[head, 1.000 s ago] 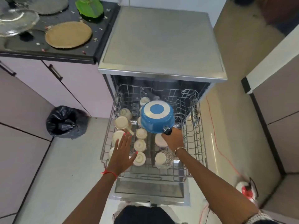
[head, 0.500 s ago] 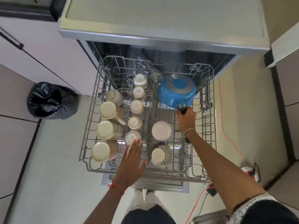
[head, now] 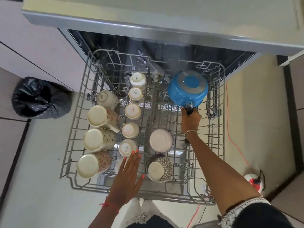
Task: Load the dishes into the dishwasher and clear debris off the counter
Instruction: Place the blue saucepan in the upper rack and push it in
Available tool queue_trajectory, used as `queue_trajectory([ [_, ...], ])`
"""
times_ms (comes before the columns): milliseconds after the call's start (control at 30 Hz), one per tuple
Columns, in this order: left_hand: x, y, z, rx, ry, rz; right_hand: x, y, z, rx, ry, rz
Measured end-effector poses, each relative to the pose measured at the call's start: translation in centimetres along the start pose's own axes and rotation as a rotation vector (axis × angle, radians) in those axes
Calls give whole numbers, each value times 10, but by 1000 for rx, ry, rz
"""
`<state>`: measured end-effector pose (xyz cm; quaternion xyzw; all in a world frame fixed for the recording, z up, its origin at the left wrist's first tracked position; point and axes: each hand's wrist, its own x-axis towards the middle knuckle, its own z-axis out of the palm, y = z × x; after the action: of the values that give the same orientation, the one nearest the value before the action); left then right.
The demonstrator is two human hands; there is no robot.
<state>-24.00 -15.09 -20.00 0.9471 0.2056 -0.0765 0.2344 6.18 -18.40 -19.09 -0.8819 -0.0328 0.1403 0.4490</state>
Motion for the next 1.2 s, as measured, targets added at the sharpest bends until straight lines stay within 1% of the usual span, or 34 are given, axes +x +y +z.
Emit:
queue_trajectory([
  [267,-5,-1,8,2,-46,-8,2,13,15,30,7,19],
  [433,-5,-1,9,-1,-53,-10,7,27,18,-59,-41,13],
  [600,-5,-2,11,19,-56,-14,9,29,16,-90,-48,8],
  [900,-5,-2,14,37,-37,-16,10,34,14,-128,-90,12],
  [1067,-6,-2,15,47,-38,-14,6,36,8,-130,-152,10],
  [1200,-8,-1,13,43,-15,-3,-2,40,-2,-151,-127,-38],
])
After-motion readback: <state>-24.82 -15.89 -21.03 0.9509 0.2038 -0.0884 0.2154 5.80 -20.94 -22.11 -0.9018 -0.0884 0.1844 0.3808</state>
